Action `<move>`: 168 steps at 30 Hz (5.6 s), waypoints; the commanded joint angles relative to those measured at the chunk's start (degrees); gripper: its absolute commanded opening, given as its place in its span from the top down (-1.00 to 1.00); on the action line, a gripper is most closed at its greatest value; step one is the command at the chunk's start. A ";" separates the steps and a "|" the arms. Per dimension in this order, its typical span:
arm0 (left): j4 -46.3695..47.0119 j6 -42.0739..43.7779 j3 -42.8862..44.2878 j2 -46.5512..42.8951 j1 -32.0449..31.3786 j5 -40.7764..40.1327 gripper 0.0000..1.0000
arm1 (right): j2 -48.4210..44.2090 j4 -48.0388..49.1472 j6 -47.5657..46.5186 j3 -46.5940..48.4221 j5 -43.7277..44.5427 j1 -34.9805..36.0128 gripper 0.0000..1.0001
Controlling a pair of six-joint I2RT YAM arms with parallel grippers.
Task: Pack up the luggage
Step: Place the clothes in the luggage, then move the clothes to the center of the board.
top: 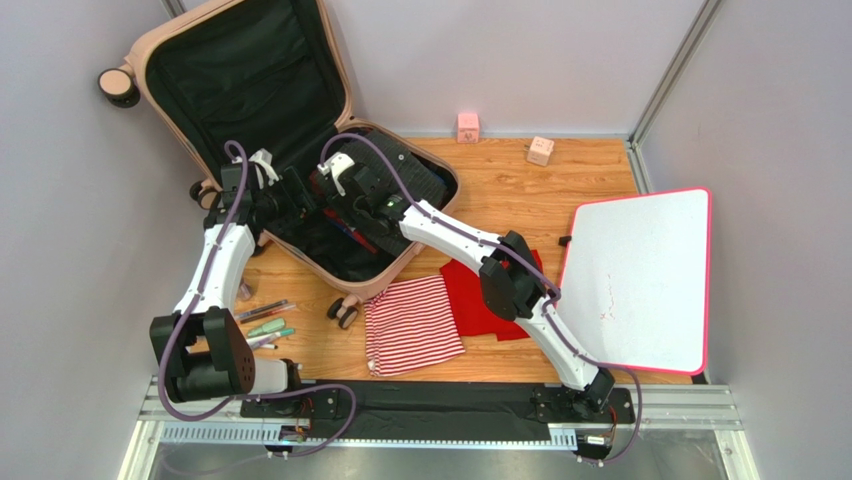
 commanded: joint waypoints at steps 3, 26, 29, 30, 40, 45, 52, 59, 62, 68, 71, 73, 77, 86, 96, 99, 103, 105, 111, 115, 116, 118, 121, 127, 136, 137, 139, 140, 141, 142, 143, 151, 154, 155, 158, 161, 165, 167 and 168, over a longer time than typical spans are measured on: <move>1.68 -0.78 -0.32 -1.07 0.29 1.03 -0.72 | 3.05 1.84 -0.82 3.50 7.93 0.07 0.07; 1.94 -1.22 -1.29 -1.69 0.29 1.21 -0.72 | -5.38 -0.27 20.01 1.93 -29.67 -13.38 0.97; 1.94 -1.14 -1.29 -1.87 0.29 1.03 -0.72 | -5.82 1.13 21.93 0.61 -33.00 -14.34 0.98; 1.85 -1.05 -1.29 -1.87 0.29 1.03 -0.72 | -6.35 1.75 22.64 -0.52 -33.97 -14.70 0.97; 1.50 -0.79 -1.56 -2.74 0.29 0.68 -0.72 | -6.88 2.55 23.79 -1.59 -40.40 -15.23 0.84; 1.85 -0.78 -0.51 -1.78 0.29 1.03 -0.72 | -8.72 0.97 22.65 -1.76 -40.93 -14.35 -0.17; 6.50 -2.19 4.59 3.05 0.29 2.52 -0.71 | -16.62 -0.27 22.03 -6.24 -39.62 -12.77 -0.69; 11.25 -5.35 10.13 13.67 0.29 4.72 -0.45 | -26.99 -0.09 21.24 -17.13 -35.13 -12.85 -0.69; 12.22 -6.32 12.93 17.80 0.29 4.37 -0.39 | -31.04 -0.09 21.24 -21.97 -33.99 -12.85 -0.67; 14.94 -8.34 16.02 22.65 0.12 4.46 -0.31 | -37.55 0.35 21.15 -31.36 -31.26 -12.77 -0.65; 17.32 -9.83 16.29 23.97 -0.14 5.24 -0.23 | -39.83 0.61 21.94 -35.14 -31.08 -12.77 -0.64; 18.99 -10.54 16.37 24.41 -0.67 5.08 -0.19 | -40.71 1.05 22.38 -37.00 -30.82 -12.77 -0.64; 20.57 -11.33 16.99 25.73 -1.81 5.60 -0.13 | -42.38 1.23 22.91 -40.17 -30.65 -12.77 -0.63; 17.77 -10.98 19.18 28.63 -3.48 3.93 -0.01 | -44.49 1.05 23.09 -44.39 -30.38 -12.77 -0.61; 14.69 -7.73 18.57 22.93 -4.01 -1.16 1.00 | -44.94 0.79 23.09 -44.66 -29.41 -12.77 -0.61; 11.97 -6.33 19.88 20.99 -4.89 -3.18 1.00 | -44.15 0.70 23.09 -44.13 -29.94 -12.77 -0.61; 5.39 -4.30 22.35 19.85 -6.03 -6.96 1.00 | -43.35 0.79 23.17 -43.69 -30.21 -12.77 -0.61; 4.15 -3.42 22.44 19.23 -6.56 -9.85 1.00 | -43.09 0.61 23.09 -43.60 -30.29 -12.85 -0.61; -0.43 -2.37 22.18 19.49 -6.56 -14.16 0.33 | -43.53 -0.44 22.82 -43.34 -29.24 -12.85 -0.62; -1.57 -1.32 21.47 17.83 -6.65 -15.58 -0.30 | -44.58 -2.28 21.42 -42.73 -26.43 -12.77 -0.63; -1.75 -1.05 21.30 16.86 -6.65 -16.10 -0.33 | -44.84 -3.51 21.15 -42.46 -24.95 -12.85 -0.63; -2.54 0.00 21.12 15.89 -6.65 -16.63 -0.46 | -45.98 -5.01 20.45 -42.46 -23.10 -13.12 -0.64; -2.89 1.14 19.98 13.35 -6.65 -16.73 -0.51 | -47.48 -6.24 20.27 -43.94 -21.86 -13.99 -0.64; -2.37 2.03 14.89 7.81 -7.17 -12.68 -0.52 | -49.94 -7.03 20.62 -49.39 -20.98 -14.26 -0.64; -2.28 2.64 4.70 -3.34 -12.18 -10.04 -0.52 | -54.34 -2.21 26.85 -64.16 -23.53 -11.98 -0.61; -2.45 2.56 3.81 -4.32 -12.62 -9.96 -0.52 | -54.51 -1.77 27.74 -65.39 -23.53 -11.63 -0.60; -2.36 1.77 1.88 -6.43 -13.94 -9.61 -0.52 | -55.21 -1.15 30.54 -68.90 -22.48 -11.54 -0.57; -2.36 1.50 -0.13 -8.52 -14.20 -9.26 -0.51 | -55.57 -2.10 31.08 -69.70 -18.47 -11.45 -0.56; -2.19 1.33 -1.02 -9.59 -14.99 -8.99 -0.51 | -56.61 -2.98 31.43 -70.14 -16.17 -11.54 -0.56; -2.10 1.15 -2.86 -11.69 -15.43 -8.81 -0.51 | -57.15 -4.47 31.61 -70.84 -12.49 -11.88 -0.56; -2.19 1.15 -3.66 -12.84 -15.87 -8.99 -0.50 | -57.93 -5.01 31.61 -71.28 -11.76 -12.41 -0.56; -1.84 -0.26 -10.60 -18.91 -17.81 -8.46 -0.47 | -65.32 -6.07 28.89 -77.70 -8.93 -24.18 -0.61; -1.40 -0.26 -11.22 -18.92 -17.99 -8.02 -0.47 | -64.19 -5.72 28.01 -78.23 -9.63 -24.46 -0.61; -1.48 -0.17 -11.22 -19.00 -17.99 -7.85 -0.47 | -62.96 -5.20 28.01 -78.84 -10.77 -24.54 -0.61; -1.48 -0.08 -11.31 -19.62 -17.99 -8.11 -0.47 | -60.07 -3.87 29.94 -80.07 -10.78 -24.46 -0.60; -1.84 -0.26 -11.57 -20.76 -17.99 -8.20 -0.47 | -57.34 -2.82 31.34 -81.04 -10.60 -24.46 -0.59; -2.36 -0.08 -12.02 -21.73 -17.99 -8.64 -0.47 | -52.68 0.25 31.61 -81.48 -10.87 -24.37 -0.58; -2.98 -0.08 -12.28 -22.52 -17.99 -9.34 -0.47 | -49.16 1.66 31.44 -80.52 -10.87 -24.46 -0.58; -3.15 -0.17 -12.28 -22.78 -17.99 -9.60 -0.47 | -48.11 2.10 31.26 -79.91 -12.61 -24.46 -0.58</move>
